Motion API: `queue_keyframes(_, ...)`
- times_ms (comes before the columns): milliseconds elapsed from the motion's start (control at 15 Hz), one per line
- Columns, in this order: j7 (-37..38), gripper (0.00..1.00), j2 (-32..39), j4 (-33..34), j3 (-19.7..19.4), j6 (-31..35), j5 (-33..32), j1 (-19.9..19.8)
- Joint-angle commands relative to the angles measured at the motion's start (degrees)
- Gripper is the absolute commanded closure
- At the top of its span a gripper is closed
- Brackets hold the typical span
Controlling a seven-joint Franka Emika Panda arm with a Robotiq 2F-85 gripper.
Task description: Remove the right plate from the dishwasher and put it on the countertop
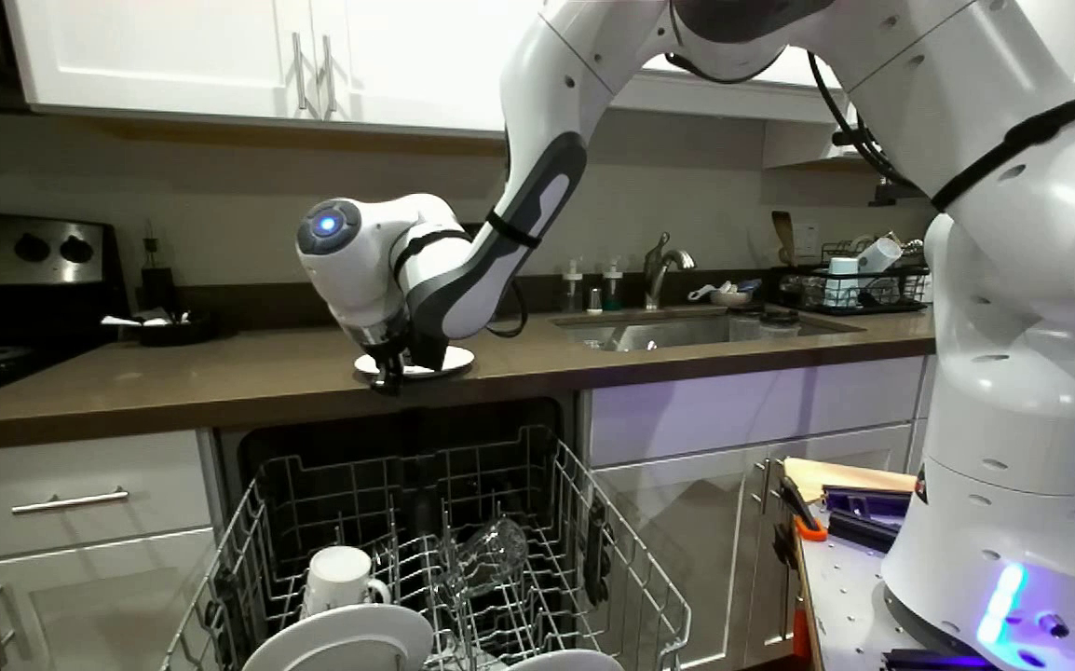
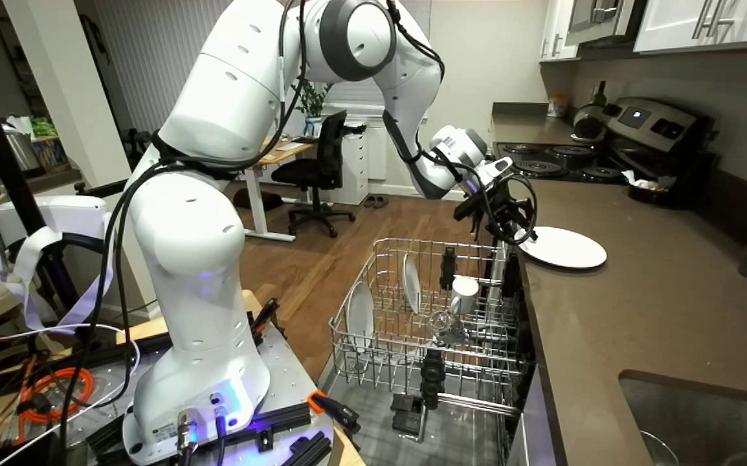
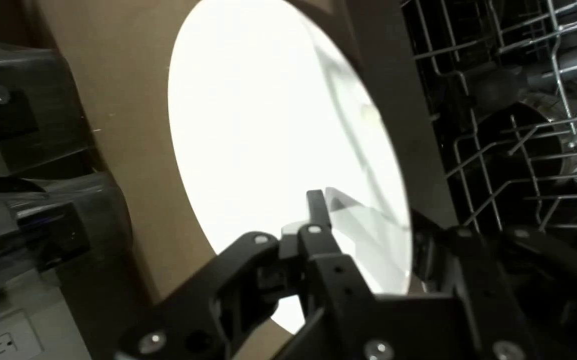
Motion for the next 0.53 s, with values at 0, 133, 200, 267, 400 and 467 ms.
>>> queue_keyframes(0, -3.60, 0.57, 1.46, 1.21, 0.63, 1.54, 3.37, -1.31)
queue_keyframes(133, -4.06, 0.49, 1.39, 1.28, 0.51, 1.71, 4.29, -1.29)
queue_keyframes(200, -4.69, 0.46, 1.16, 1.18, 0.62, 1.96, 4.94, -1.43)
queue_keyframes(267, -5.24, 0.41, 0.91, 1.02, 0.78, 2.19, 5.41, -1.58)
queue_keyframes(400, -6.99, 0.25, 0.11, 0.59, 0.91, 2.35, 6.41, -1.80)
queue_keyframes(467, -7.75, 0.17, -0.19, 0.51, 0.84, 2.32, 6.91, -1.80)
